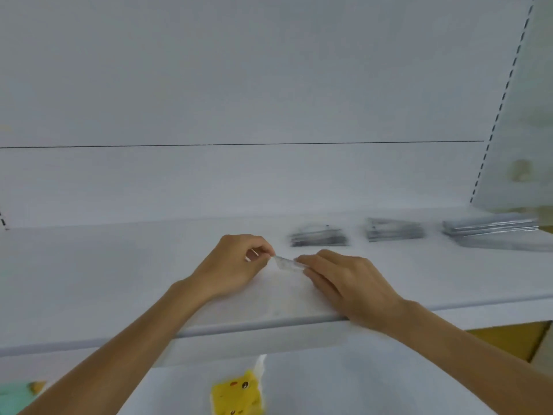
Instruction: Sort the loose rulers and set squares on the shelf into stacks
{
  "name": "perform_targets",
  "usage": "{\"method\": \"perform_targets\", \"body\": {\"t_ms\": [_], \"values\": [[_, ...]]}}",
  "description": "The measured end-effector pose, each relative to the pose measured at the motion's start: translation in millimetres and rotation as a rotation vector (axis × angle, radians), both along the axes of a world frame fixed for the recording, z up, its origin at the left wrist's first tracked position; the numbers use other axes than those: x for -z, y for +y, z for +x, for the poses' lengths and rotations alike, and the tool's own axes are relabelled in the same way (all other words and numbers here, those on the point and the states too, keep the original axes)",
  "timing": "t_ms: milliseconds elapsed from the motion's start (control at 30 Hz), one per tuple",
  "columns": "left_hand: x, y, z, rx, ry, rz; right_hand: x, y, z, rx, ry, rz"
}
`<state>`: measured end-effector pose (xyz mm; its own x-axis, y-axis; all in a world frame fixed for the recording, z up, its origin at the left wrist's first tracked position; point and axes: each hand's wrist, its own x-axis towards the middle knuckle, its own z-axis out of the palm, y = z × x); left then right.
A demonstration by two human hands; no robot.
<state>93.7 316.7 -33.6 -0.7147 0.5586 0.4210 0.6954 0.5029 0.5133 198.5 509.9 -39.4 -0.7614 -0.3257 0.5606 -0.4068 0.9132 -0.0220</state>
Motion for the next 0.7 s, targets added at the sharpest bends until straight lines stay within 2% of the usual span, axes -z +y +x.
{"method": "perform_targets", "body": {"t_ms": [300, 567, 700], "values": [[-1, 140, 15, 0.072, 0.009, -0.032, -9, 166, -32, 0.175, -0.034, -0.207], [-4, 175, 9, -0.032, 0.031, -0.074, -25, 228, -76, 0.193, -0.096, -0.025], [-5, 160, 8, -0.118, 0.066, -0.012, -11, 234, -84, 0.167, -0.334, 0.103]]}}
